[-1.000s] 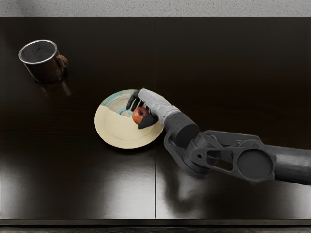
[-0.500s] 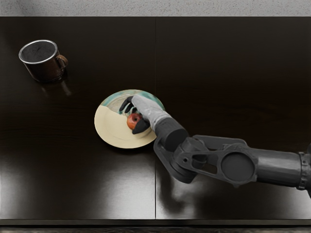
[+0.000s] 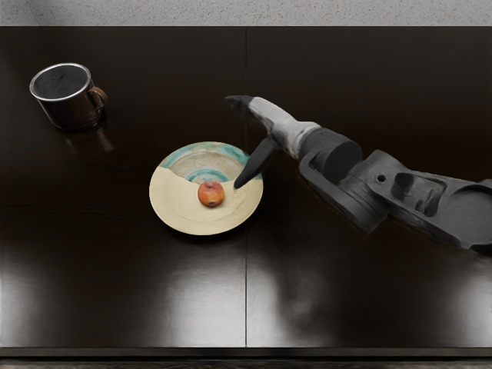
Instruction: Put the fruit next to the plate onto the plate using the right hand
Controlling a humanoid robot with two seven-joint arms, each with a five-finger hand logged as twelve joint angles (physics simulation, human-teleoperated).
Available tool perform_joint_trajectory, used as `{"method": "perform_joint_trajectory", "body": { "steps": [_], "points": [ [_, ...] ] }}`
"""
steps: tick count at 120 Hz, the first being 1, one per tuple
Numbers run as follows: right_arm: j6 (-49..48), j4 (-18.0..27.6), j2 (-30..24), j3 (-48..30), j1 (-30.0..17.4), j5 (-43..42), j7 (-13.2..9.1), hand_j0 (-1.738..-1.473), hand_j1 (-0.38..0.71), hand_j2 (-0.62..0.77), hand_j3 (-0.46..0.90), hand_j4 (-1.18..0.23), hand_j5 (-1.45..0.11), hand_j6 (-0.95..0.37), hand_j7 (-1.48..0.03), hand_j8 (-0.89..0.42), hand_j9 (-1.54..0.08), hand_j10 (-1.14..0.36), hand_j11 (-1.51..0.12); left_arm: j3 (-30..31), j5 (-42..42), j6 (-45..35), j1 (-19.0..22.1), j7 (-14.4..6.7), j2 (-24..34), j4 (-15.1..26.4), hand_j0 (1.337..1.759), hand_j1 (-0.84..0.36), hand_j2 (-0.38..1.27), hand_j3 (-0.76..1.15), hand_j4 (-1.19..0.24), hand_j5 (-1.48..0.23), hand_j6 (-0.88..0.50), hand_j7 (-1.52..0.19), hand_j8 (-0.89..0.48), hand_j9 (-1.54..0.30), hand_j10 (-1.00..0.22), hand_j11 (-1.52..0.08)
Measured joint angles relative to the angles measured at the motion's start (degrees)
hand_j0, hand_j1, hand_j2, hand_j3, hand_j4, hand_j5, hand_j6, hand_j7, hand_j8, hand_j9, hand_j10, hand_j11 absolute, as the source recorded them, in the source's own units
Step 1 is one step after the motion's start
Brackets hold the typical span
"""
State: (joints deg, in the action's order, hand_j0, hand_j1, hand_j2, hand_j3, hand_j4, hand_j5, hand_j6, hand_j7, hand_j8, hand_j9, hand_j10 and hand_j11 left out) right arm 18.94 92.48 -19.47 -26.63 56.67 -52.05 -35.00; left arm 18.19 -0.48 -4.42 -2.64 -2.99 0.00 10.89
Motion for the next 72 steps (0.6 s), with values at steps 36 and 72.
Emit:
{"method": "perform_joint_trajectory", "body": {
  "steps": [36,72],
  "points": [
    [-42.78,-10.29,-16.94,-13.65,-2.16,31.36,0.0,-1.658,-0.29,-0.01,0.0,-0.05,-0.07,-0.05,-0.07,-0.05,-0.07,-0.05,-0.07,0.05,-0.12,0.06,2.63,0.0,0.0,-0.22,1.658,0.07,0.05,0.0,-0.23,-0.3,-0.23,-0.3,-0.23,-0.3,-0.23,-0.3],
    [-53.33,-15.36,-28.12,-14.47,-6.96,40.56,2.45,-1.658,-0.3,-0.01,0.0,-0.04,-0.06,-0.04,-0.06,-0.04,-0.06,-0.04,-0.06,-0.01,-0.1,0.11,3.78,0.0,0.0,0.0,1.658,0.07,0.05,0.0,-0.23,-0.3,-0.23,-0.3,-0.23,-0.3,-0.23,-0.3]
  ]
}}
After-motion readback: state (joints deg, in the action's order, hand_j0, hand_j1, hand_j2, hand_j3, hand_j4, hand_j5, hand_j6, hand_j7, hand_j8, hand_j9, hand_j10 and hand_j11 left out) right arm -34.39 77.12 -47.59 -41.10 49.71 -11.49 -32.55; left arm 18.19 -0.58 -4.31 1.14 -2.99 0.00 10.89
